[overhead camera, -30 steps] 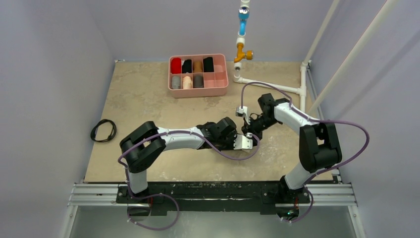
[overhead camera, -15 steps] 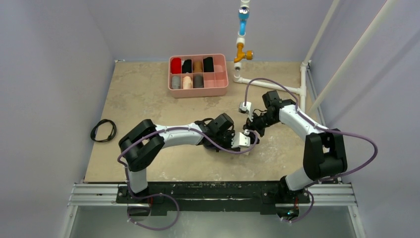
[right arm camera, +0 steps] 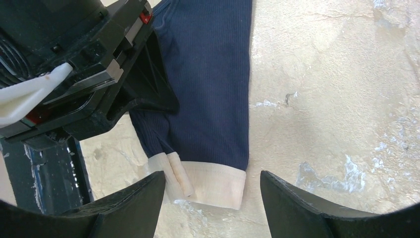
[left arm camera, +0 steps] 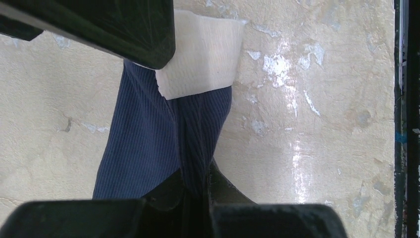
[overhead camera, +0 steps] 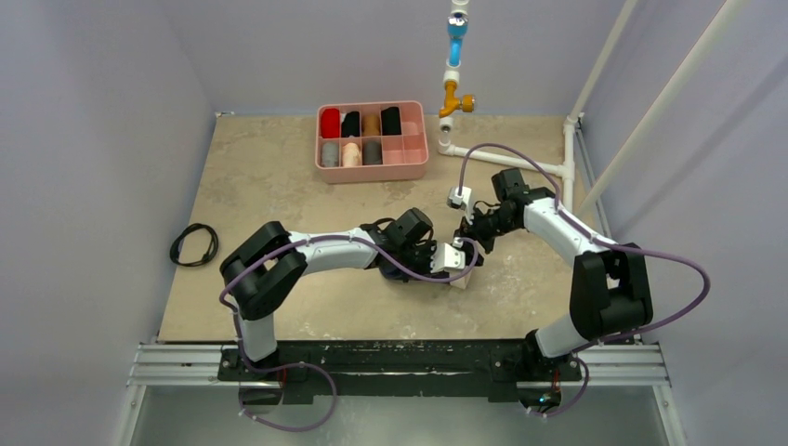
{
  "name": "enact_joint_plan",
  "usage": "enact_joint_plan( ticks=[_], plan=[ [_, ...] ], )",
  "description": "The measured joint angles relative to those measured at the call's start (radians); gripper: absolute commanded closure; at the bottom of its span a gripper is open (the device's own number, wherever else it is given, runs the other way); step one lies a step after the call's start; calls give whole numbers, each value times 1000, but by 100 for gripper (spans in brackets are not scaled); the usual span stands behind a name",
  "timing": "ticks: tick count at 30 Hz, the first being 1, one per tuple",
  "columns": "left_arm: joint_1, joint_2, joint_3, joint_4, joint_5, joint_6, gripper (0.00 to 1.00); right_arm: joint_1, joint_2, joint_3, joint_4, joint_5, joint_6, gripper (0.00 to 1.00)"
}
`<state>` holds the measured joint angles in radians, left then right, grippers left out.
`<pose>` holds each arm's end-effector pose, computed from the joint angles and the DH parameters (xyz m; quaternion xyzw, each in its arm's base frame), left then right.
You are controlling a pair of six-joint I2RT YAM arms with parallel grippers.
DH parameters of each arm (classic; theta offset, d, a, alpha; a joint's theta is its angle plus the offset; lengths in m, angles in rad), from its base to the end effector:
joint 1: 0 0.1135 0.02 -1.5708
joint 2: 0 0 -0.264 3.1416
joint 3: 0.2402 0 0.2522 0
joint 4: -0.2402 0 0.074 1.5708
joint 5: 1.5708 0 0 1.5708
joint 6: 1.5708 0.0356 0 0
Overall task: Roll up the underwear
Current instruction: Fold the underwear at the center of the board.
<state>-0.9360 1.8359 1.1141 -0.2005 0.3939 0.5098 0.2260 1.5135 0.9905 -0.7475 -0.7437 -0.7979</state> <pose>0.2127 -0.3119 0.1663 0.6617 0.6558 -0.2474 0.2661 0.2643 0.0855 0.2110 -0.4986 0.7765 0.3054 0.2350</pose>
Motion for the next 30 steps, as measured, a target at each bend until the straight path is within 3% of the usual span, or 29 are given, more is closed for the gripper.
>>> enact_joint_plan(
  ticks=[17,30],
  plan=[
    [-4,8,25,32,56,-14,100,-27,-31,26,-78,-24,-76,27],
    [-12,72,101,75,53,-47,100,-116,-46,50,-116,1,-159,30]
  ],
)
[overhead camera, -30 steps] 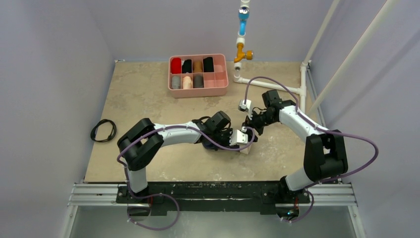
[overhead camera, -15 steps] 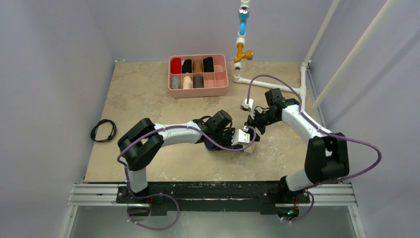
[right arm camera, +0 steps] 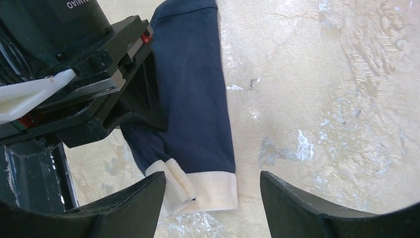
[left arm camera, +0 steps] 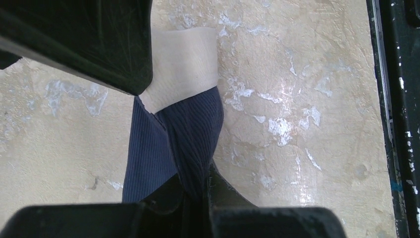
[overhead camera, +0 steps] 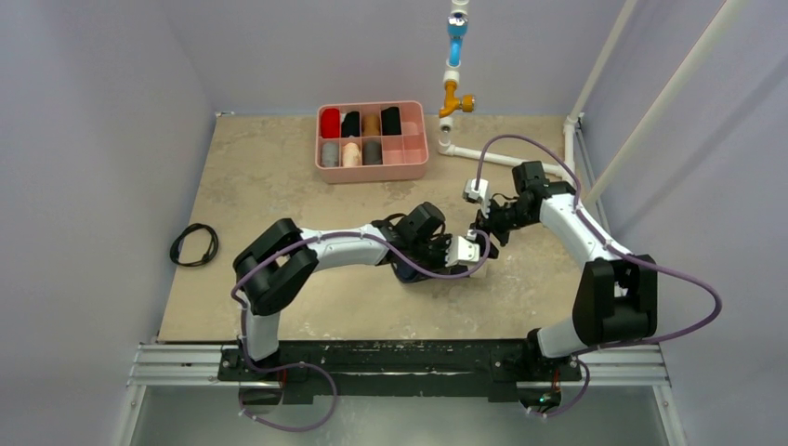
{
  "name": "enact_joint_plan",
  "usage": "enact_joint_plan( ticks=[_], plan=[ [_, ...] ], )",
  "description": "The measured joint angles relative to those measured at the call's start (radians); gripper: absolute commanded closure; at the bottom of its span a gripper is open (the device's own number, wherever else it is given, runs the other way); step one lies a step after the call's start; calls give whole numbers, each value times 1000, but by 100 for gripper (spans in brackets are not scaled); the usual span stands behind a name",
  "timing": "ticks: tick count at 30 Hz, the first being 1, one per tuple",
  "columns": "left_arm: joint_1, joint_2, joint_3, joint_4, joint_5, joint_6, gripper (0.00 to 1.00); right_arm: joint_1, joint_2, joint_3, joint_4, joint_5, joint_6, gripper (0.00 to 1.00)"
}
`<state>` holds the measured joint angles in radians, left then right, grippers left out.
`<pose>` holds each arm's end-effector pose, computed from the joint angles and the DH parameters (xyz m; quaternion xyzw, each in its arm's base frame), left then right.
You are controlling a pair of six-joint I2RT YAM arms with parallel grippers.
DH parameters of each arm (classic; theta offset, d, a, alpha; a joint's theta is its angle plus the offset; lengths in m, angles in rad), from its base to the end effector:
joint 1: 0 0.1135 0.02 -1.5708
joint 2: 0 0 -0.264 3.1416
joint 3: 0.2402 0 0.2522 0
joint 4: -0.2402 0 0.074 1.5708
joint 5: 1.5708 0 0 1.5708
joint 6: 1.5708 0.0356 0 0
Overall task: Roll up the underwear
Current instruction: Fold the underwear at the center of the board.
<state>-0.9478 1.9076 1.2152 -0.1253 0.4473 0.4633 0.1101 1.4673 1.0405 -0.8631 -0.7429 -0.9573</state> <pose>0.2248 -0.3392 0.1751 0.6501 0.6374 -0.2862 0.2986 0.2641 0.0534 0.2330 -0.5131 0.7685 0.2740 0.2666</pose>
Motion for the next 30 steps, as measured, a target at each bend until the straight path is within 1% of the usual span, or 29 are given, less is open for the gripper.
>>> enact_joint_plan(
  ticks=[5,9,14,16,18,20,23,25,30],
  plan=[
    [-9,23,26,-8,-6,-1,100,-14,2,11,-34,33,-51,30],
    [-13,38,37,-7,-9,-8,100,-24,4,10,-42,55,-61,30],
    [-13,38,10,8,-15,-45,100,-21,-2,-44,34,106,5,30],
    [-10,37,-8,19,-13,-66,100,-16,-11,-69,75,152,38,30],
    [18,31,-33,4,-27,-117,100,-35,-22,-80,80,188,50,30],
    [81,29,-47,-7,-37,-166,100,-52,-35,-83,73,214,64,30],
    [147,21,-47,-10,-74,-206,100,-53,-40,-81,83,230,87,30],
    [163,19,-47,-10,-93,-223,100,-52,-41,-80,86,232,97,30],
    [161,12,-55,-7,-113,-244,100,-51,-41,-65,80,228,101,28]
  ],
)
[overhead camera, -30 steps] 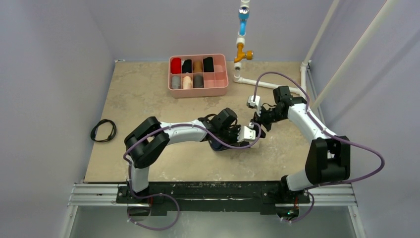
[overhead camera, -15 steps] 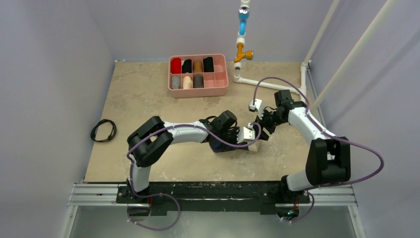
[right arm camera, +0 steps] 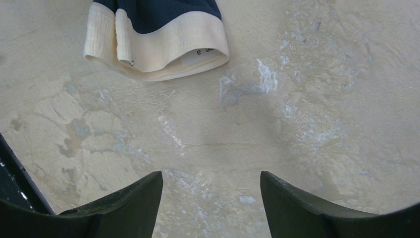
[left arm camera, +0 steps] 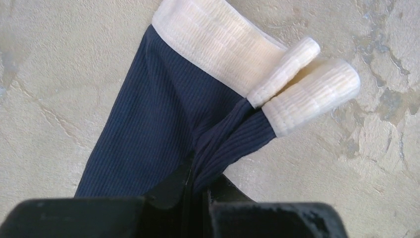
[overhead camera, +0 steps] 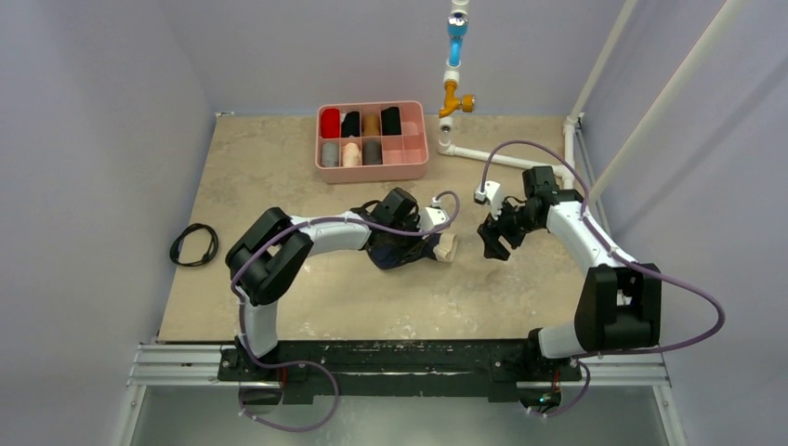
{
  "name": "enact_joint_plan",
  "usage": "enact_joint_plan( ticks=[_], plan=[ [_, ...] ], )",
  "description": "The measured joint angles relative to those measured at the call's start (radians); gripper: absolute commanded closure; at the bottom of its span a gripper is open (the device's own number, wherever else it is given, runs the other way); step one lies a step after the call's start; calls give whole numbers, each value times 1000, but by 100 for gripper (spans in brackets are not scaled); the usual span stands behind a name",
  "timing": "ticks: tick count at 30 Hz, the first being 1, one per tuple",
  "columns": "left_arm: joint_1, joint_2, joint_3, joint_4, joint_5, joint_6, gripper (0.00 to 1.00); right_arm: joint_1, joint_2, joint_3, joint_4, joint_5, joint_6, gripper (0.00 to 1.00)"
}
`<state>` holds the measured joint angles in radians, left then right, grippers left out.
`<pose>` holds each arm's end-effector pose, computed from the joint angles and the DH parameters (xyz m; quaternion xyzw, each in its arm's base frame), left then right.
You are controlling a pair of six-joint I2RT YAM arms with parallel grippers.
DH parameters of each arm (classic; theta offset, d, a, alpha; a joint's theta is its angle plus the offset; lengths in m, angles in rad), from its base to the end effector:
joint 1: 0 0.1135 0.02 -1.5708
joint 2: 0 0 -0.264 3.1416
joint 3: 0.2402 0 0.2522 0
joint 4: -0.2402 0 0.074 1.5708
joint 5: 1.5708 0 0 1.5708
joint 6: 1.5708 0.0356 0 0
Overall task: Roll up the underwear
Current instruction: Fold the underwear at the center of the board.
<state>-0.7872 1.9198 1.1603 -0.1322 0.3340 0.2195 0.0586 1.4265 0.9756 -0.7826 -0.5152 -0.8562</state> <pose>0.2718 -0.2893 0.1527 0.4970 0.7878 -0.2424 0.2714 0.2619 0.0329 0.2229 -0.4593 0.8364 0.1684 0.2471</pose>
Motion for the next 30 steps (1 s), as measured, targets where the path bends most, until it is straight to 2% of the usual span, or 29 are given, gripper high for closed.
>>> enact_joint_plan(
  ticks=[5,11,15,20,30],
  plan=[
    [14,-21,-27,-3,25,-1,100,0,1,5,-16,-66,-30,26],
    [75,-35,-42,-58,134,-1,100,14,60,6,-16,-208,-71,26],
    [103,-35,-40,-102,203,-2,100,66,100,6,6,-275,-71,27],
    [133,-24,-16,-159,263,-4,100,133,84,-24,122,-341,-40,26],
    [159,29,60,-211,349,-20,100,245,45,-138,348,-347,18,26]
  ],
)
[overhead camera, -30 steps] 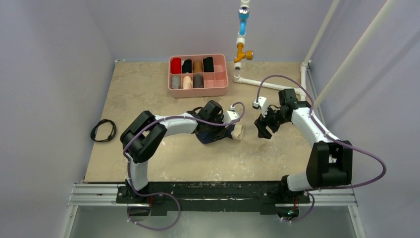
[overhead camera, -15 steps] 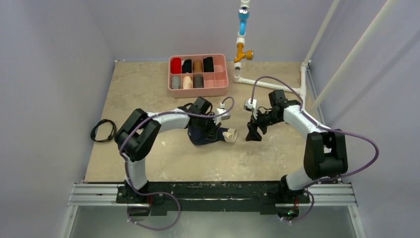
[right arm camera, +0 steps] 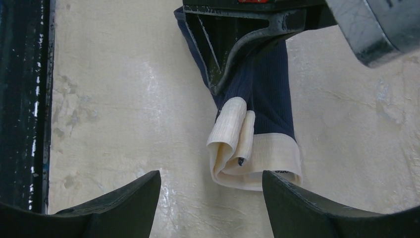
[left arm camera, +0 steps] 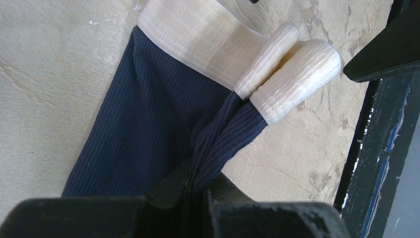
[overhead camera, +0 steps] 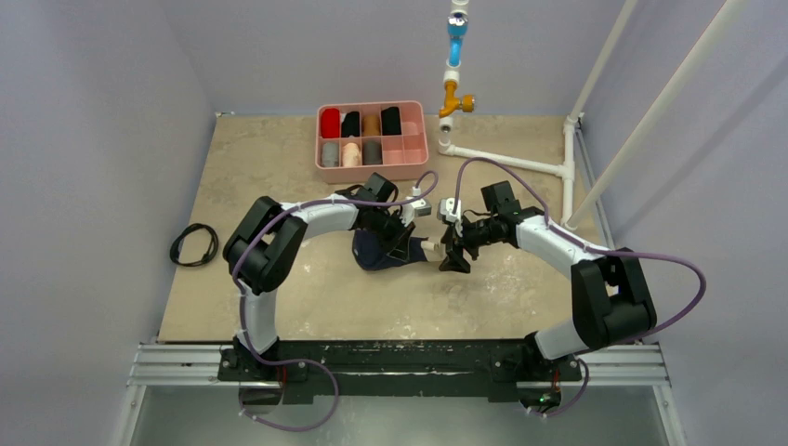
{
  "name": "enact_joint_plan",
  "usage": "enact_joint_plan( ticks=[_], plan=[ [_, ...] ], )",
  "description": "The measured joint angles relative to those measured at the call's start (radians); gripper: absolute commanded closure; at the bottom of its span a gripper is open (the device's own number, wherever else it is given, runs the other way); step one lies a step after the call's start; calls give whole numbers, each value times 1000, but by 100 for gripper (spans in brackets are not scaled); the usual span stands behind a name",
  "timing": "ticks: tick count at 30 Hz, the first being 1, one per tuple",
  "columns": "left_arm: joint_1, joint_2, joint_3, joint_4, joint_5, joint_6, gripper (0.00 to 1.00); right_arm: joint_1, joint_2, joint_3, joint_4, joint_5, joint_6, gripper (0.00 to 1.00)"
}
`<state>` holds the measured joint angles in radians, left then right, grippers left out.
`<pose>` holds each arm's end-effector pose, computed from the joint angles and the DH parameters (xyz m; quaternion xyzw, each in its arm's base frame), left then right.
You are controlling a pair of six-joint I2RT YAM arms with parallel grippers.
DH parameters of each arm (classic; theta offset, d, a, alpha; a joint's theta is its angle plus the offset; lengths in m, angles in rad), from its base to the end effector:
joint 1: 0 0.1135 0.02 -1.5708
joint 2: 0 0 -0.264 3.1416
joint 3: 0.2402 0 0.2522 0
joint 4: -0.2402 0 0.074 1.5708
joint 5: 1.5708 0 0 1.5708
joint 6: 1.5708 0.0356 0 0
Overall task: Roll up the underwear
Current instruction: Fold the underwear at the center of the board.
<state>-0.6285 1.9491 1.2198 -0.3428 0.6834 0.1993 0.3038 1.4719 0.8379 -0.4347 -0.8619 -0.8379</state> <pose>0.3012 -0.2467 0.1511 0.4429 0.8027 -0.3668 0.1580 0.2530 0.1076 0.1943 -0.5629 0.6845 0.3307 0.3245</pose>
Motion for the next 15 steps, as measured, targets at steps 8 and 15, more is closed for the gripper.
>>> enact_joint_plan(
  ticks=[8,15],
  plan=[
    [0,31,7,-22,39,-5,100,40,4,-32,84,29,-8,26],
    [1,33,10,-32,72,-6,100,86,61,-32,92,74,-27,27]
  ],
)
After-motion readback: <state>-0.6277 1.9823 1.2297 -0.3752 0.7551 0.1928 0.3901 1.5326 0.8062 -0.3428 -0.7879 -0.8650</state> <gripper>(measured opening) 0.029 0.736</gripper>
